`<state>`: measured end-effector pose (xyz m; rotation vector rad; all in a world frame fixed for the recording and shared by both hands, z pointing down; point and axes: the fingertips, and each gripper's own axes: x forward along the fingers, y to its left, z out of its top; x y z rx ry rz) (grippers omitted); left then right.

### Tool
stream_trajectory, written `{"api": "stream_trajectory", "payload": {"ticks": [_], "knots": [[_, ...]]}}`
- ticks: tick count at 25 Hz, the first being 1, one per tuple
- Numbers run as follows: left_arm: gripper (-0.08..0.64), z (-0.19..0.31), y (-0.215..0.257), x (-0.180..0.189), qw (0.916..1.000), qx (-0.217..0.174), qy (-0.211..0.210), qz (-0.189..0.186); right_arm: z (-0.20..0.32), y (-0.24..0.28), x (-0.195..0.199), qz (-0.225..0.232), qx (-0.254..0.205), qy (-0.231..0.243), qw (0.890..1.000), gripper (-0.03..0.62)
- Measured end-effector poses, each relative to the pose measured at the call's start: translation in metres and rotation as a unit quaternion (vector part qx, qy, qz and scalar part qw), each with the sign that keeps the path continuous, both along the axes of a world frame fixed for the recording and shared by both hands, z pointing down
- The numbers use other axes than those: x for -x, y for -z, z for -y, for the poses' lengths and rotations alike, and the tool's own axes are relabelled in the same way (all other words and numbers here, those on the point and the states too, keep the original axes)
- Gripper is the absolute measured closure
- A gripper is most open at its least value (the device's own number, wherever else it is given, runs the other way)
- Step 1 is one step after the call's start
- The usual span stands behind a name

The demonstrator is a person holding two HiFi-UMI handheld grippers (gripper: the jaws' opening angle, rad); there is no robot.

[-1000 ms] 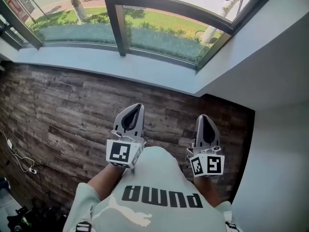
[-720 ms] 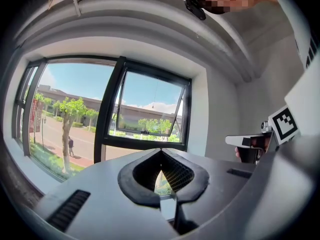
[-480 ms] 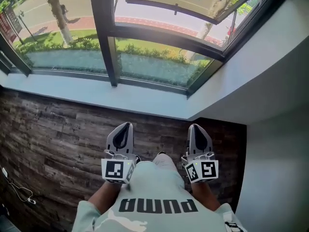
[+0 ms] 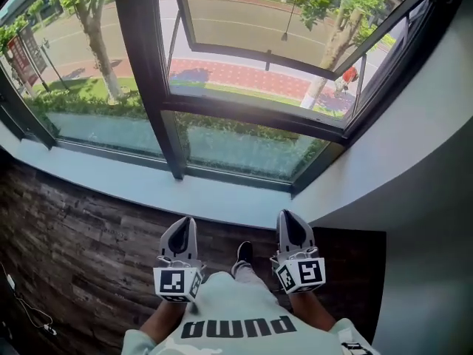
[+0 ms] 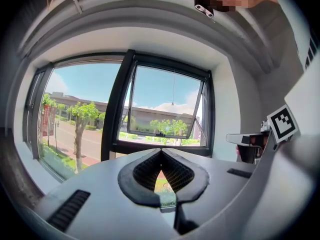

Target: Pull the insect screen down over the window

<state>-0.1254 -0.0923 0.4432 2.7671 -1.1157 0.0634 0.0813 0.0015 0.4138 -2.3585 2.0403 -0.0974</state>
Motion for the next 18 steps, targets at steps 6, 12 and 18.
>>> {"api": "stream_trajectory", "payload": {"ticks": [6, 12, 18], "knots": [[0.548, 0.050, 0.005, -0.084, 1.0000, -0.003, 0.007, 0.004, 0.055, -0.006, -0.084, 0.008, 0.003, 0.016, 1.000, 0.588], [0.548, 0.101, 0.027, -0.148, 0.9996, -0.022, 0.011, 0.013, 0.103, 0.022, -0.153, -0.011, -0.011, 0.022, 1.000, 0.588], [0.548, 0.146, 0.036, -0.191, 0.9986, -0.045, 0.015, 0.023, 0.140, 0.031, -0.205, -0.037, -0.020, 0.024, 0.999, 0.588]]}}
